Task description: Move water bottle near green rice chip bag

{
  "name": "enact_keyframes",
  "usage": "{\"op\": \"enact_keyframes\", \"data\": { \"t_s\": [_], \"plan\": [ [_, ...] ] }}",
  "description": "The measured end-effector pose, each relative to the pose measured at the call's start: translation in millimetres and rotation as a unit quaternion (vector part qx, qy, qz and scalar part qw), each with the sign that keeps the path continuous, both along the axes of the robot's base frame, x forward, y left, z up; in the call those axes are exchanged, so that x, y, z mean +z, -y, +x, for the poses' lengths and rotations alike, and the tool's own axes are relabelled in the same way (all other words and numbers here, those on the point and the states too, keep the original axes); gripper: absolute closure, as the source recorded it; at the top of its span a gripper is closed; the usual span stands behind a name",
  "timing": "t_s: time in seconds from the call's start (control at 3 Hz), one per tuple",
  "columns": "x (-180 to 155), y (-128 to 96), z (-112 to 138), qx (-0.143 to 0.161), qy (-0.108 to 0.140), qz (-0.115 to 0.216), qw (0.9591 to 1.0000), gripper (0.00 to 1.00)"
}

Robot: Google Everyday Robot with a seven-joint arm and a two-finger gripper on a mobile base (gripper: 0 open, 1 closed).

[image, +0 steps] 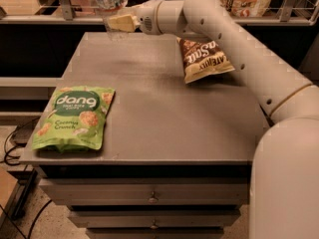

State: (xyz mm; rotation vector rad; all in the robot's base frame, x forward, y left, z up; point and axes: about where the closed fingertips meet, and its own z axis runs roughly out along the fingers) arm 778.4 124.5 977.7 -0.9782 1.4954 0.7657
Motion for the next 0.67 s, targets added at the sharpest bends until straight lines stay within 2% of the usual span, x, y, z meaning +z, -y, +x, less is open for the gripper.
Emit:
{"op": "enact_keyframes", "data": {
  "t_s": [0.33, 0.67],
  "plan": [
    [23.4, 39.5, -49.3, 0.015, -0.003, -0.027, 0.9995, 1.0],
    [23.4, 39.5, -49.3, 0.015, -0.003, -0.027, 0.9995, 1.0]
  ]
}}
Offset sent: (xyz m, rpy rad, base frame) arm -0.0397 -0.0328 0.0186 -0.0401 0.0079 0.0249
